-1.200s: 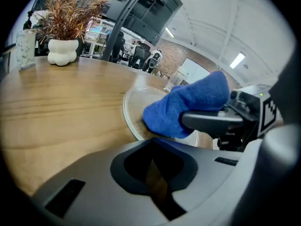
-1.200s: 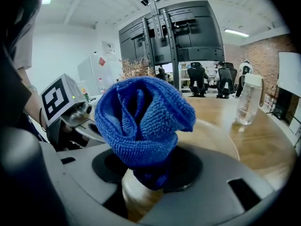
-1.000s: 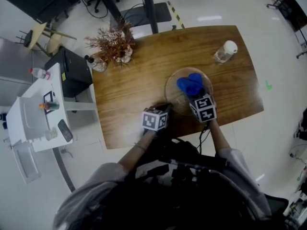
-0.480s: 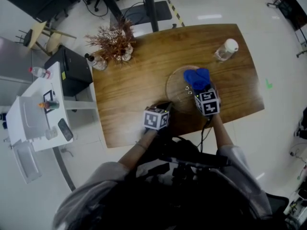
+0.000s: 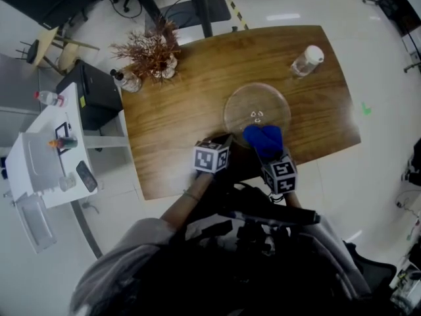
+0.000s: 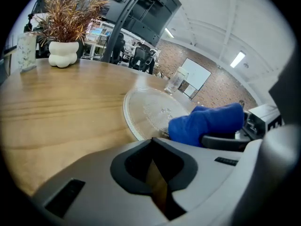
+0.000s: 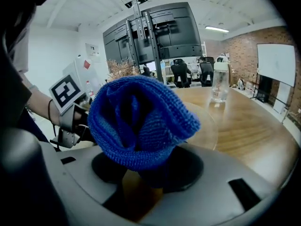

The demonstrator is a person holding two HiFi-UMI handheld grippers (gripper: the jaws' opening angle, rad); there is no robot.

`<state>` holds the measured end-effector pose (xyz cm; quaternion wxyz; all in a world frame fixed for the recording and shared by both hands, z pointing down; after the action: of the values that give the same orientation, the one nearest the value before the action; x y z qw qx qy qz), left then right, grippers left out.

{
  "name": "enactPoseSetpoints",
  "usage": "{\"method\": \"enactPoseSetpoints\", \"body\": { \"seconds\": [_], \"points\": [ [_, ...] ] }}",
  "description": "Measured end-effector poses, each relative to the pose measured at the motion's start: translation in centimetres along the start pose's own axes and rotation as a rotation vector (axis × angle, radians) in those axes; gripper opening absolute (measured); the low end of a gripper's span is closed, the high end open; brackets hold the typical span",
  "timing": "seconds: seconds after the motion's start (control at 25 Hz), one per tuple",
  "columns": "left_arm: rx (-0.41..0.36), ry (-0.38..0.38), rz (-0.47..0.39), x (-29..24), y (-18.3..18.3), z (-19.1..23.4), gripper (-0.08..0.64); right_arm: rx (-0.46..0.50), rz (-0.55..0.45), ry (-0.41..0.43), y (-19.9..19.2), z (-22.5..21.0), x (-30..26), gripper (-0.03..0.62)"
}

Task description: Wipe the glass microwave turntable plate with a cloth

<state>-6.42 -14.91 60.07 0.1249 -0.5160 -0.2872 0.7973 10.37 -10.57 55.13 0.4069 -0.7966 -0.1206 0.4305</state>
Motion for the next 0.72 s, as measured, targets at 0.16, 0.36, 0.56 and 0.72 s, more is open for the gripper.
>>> {"method": "enactPoseSetpoints", "body": {
  "seconds": [0.16, 0.36, 0.56, 0.72],
  "points": [
    [0.002, 0.002, -0.001, 0.0, 0.0, 0.1, 0.0, -0.009, 0.01, 0.02, -2.0, 1.6, 1.1, 0.195],
    [0.005, 0.002, 0.001, 0.0, -0.1, 0.1, 0.0, -0.024, 0.005, 0.027, -1.7, 1.5, 1.3, 0.195],
    [0.005, 0.002, -0.003, 0.1, -0.1, 0.1, 0.0, 0.049, -0.034, -0.066, 2.2, -2.8, 0.8, 0.195],
    [0.003, 0.002, -0.001, 0.0, 0.0, 0.0, 0.0, 0.136, -0.041, -0.177, 5.4, -8.6, -0.2, 0.195]
  ]
}}
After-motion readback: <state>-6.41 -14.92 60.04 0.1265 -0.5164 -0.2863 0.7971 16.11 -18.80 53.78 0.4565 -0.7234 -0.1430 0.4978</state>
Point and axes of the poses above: the fingertips, and each gripper's own axes: x backward along the fingers, z to its left, y out of its top, the point moved 7 cm from there along x, backward along the fingers, and after that the axes turned 11 degrees about y, right-handed, at the moved point
